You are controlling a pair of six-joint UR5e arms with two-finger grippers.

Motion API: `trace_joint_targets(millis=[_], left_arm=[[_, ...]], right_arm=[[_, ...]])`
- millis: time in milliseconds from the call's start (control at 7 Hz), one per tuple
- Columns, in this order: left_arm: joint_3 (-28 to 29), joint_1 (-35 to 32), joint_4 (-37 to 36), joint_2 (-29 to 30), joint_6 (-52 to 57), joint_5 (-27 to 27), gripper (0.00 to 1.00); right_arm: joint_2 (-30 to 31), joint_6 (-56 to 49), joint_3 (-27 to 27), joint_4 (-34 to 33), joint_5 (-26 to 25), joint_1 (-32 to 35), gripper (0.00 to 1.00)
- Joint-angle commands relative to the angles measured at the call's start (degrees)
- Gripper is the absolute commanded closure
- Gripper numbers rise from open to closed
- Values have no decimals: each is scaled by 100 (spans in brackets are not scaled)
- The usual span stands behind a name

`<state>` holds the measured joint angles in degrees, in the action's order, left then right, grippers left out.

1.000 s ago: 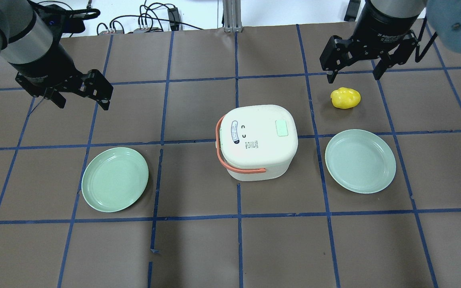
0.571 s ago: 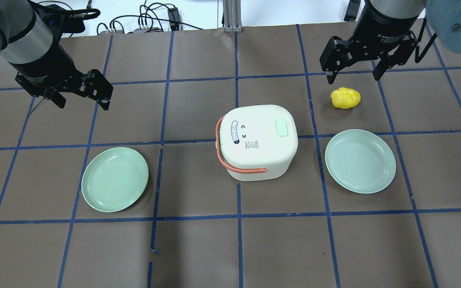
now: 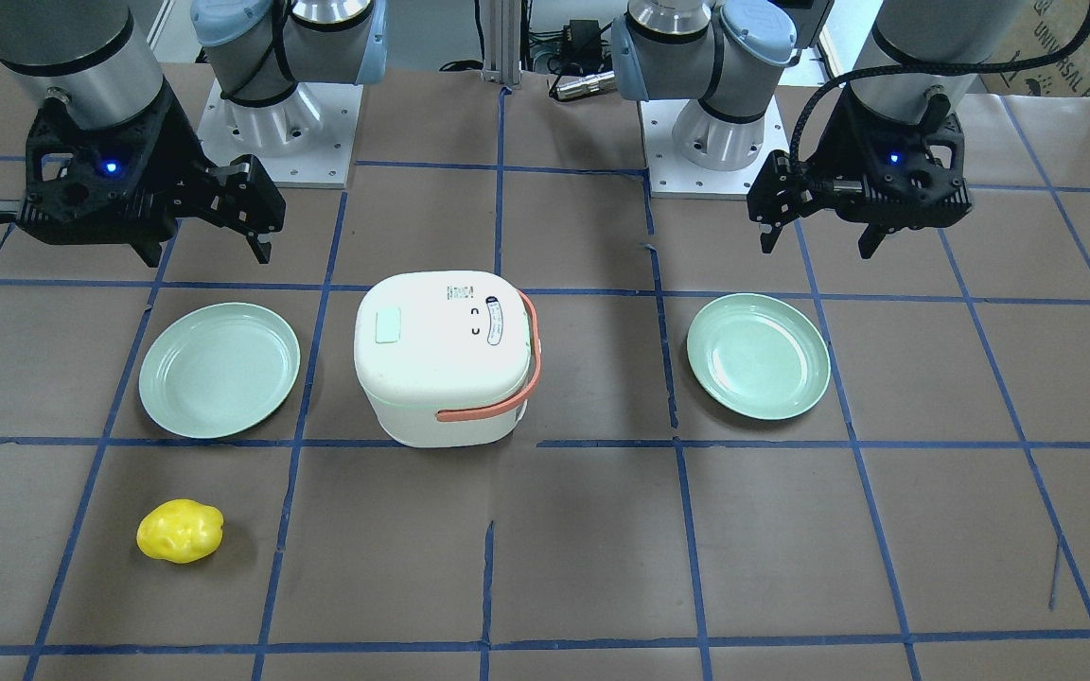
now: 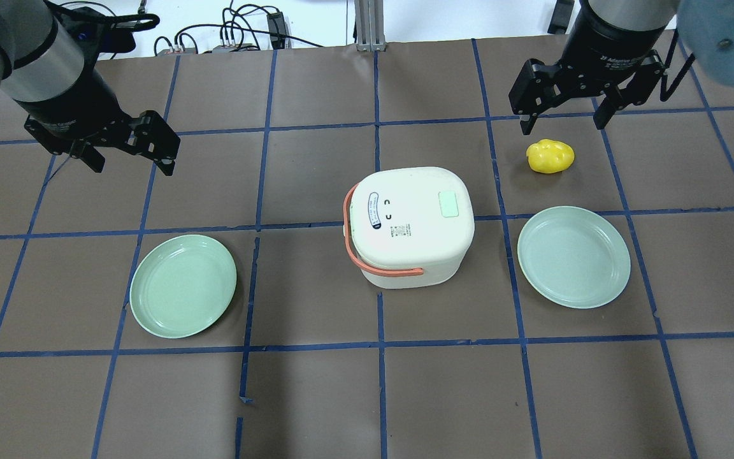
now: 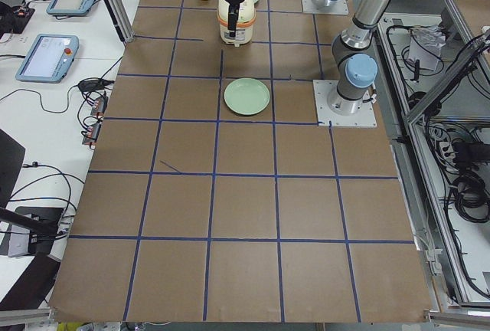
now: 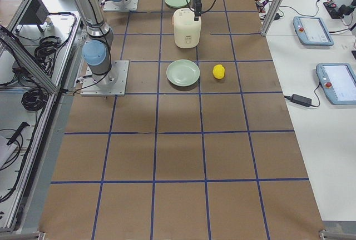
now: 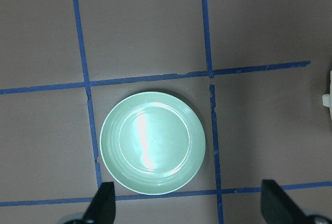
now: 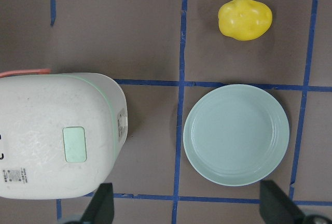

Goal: Press rice cooker button

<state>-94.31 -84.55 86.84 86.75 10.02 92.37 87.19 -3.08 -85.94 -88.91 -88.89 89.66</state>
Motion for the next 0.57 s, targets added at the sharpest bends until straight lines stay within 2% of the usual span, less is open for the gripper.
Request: trace_joint_targets(millis=[0,429], left_arm=[[0,0,0,0,0,9,0],[0,0,0,0,0,0,0]], right_arm=[[0,0,-2,5,-6,-1,3],[26,0,-2,-4,-6,8,1]])
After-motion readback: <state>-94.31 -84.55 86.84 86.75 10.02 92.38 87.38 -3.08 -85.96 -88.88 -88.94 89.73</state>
